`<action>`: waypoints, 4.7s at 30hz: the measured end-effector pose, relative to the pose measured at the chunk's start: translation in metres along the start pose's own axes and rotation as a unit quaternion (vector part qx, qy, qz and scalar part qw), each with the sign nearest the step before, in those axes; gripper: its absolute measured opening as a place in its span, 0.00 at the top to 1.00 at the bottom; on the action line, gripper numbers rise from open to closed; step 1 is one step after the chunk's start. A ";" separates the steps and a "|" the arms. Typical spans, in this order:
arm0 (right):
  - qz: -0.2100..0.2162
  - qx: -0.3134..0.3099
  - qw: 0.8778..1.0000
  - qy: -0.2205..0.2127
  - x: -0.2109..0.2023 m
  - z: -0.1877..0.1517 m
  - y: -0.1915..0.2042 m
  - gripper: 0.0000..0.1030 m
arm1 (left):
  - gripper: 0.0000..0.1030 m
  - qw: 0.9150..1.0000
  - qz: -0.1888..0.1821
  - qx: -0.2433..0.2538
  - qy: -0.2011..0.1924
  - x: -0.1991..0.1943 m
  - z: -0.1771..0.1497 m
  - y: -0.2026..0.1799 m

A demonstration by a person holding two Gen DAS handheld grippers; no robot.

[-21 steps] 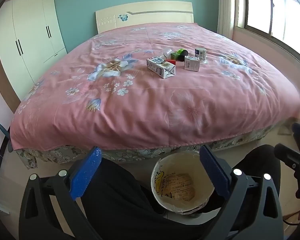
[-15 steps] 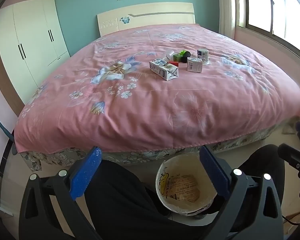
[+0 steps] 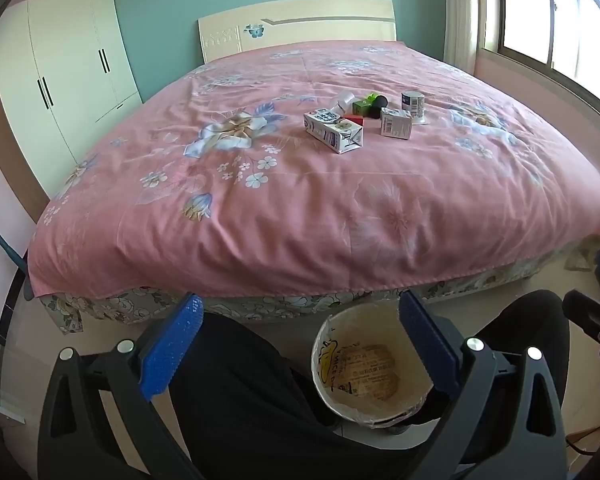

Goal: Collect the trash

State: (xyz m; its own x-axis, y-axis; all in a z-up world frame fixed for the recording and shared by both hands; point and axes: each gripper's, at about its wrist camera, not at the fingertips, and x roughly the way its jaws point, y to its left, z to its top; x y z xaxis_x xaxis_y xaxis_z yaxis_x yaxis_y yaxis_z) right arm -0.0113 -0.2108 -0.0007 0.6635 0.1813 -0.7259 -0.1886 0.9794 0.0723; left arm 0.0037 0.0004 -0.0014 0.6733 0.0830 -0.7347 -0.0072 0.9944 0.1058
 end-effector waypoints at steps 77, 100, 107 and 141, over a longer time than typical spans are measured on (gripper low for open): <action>-0.005 0.006 1.000 0.010 0.010 -0.002 -0.004 0.06 | 0.03 1.000 -0.001 0.000 0.013 0.012 0.000 0.001; 0.006 0.005 1.000 -0.005 0.026 0.025 -0.026 0.06 | 0.03 0.999 -0.028 -0.025 0.028 0.046 0.022 0.007; 0.039 -0.025 0.999 -0.019 0.044 0.054 -0.036 0.06 | 0.03 0.999 -0.019 -0.017 0.029 0.068 0.040 0.000; 0.042 -0.010 0.999 -0.005 0.190 0.176 -0.123 0.06 | 0.03 0.999 0.010 -0.007 0.030 0.181 0.136 -0.029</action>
State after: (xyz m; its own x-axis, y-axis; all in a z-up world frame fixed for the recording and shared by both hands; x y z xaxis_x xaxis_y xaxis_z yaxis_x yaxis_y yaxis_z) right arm 0.2648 -0.2817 -0.0272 0.6513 0.2643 -0.7113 -0.2581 0.9586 0.1199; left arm 0.2263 -0.0224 -0.0462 0.6267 0.1060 -0.7720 -0.0309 0.9933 0.1113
